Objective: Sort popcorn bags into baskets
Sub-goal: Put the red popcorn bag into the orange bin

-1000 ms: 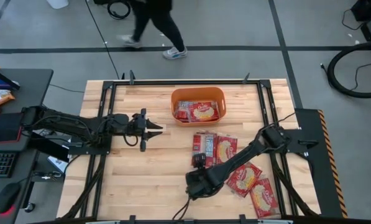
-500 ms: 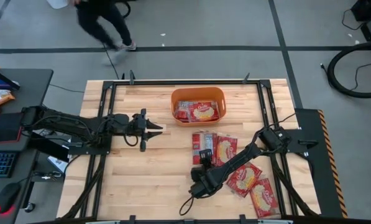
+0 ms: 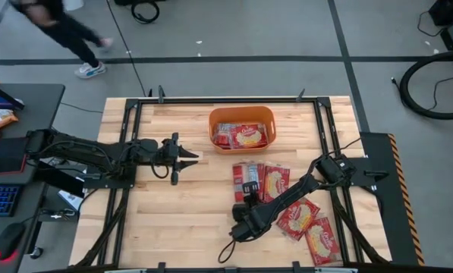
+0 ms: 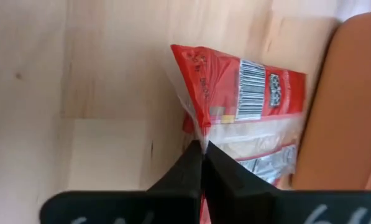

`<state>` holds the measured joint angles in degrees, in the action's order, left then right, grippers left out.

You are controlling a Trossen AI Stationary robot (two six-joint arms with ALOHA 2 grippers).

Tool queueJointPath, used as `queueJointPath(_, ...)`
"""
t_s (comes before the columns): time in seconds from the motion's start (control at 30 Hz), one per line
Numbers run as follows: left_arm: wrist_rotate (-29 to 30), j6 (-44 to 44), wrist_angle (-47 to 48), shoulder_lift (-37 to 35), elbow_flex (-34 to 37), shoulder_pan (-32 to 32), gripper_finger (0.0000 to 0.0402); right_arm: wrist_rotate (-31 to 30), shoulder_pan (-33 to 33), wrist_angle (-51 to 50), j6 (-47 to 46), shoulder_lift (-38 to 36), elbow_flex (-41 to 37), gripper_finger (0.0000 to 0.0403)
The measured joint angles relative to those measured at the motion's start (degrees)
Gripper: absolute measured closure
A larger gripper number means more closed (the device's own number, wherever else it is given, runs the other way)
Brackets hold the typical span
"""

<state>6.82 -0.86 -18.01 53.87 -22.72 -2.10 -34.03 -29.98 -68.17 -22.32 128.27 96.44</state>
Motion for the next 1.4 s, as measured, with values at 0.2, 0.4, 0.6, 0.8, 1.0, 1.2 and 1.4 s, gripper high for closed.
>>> queueJointPath(0.2,-0.01,0.01,-0.04,0.00,0.00,0.00,0.0308,-0.40,0.11,-6.29,-0.01,0.00,5.80,0.0386)
queueJointPath(0.4,-0.01,0.02,0.04,0.00,0.00,0.00,0.0308,-0.72,0.14,-14.33,-0.06,0.00,12.68,0.0394)
queueJointPath(0.6,-0.01,0.02,0.34,0.00,0.00,0.00,0.0308,-2.61,0.56,-21.86,-3.22,-0.29,19.55,0.0394)
queueJointPath(0.8,-0.01,0.00,0.89,0.04,0.00,0.00,0.0308,-1.67,1.29,-21.80,-4.01,-3.52,19.61,0.0396)
queueJointPath(1.0,-2.58,0.25,1.33,0.27,0.00,-0.05,0.0308,-1.92,2.41,-21.90,-6.13,-5.96,19.57,0.0396)
queueJointPath(1.2,-5.35,2.97,-2.44,4.74,-0.04,-1.11,0.0308,-1.94,3.81,-21.85,-5.99,-7.55,19.55,0.0396)
queueJointPath(1.4,-5.39,5.09,-16.90,14.89,-0.07,-2.41,0.0301,-2.13,4.94,-21.48,-4.23,-8.08,19.55,0.0396)
